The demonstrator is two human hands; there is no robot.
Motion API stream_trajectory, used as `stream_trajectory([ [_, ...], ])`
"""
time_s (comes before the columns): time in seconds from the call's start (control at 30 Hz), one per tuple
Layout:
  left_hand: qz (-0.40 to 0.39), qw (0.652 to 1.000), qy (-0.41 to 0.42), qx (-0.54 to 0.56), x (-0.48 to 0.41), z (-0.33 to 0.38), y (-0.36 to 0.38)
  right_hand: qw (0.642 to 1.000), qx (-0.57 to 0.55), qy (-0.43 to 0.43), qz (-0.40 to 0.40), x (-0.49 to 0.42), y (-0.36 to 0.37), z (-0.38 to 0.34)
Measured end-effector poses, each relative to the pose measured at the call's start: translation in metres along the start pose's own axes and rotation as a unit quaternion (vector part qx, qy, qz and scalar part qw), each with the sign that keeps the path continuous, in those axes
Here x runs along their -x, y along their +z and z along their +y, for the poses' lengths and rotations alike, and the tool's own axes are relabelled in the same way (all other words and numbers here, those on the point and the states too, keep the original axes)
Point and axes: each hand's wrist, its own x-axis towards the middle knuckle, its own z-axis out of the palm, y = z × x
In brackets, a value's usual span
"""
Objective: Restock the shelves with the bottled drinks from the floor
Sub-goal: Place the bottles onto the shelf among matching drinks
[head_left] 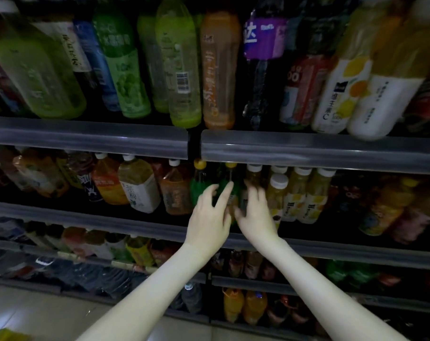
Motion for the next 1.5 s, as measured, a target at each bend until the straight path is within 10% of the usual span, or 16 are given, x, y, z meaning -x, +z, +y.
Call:
stream_trajectory([
  [0.37,0.109,0.976,0.150,0.114,-0.099,0.170,0.000,0.965,-0.055,-0.160,0.198,0.020,-0.208,0.018],
  [0.63,0.182,0.945,0.205,0.176,-0.175,0.334,0.039,0.915,0.014,-0.127,0.382,-0.003,-0.371,0.109],
  [1.1,0.094,0.983,0.151,-0.047,-0.213,0.395,0.107,0.925,-0.020,0.109,0.363,-0.070,-0.460,0.221],
  [1.5,0.100,0.949,0.247,0.167,-0.188,0.421,0.116,0.892,-0.157,-0.053,0.421,0.008,-0.468,0.190],
])
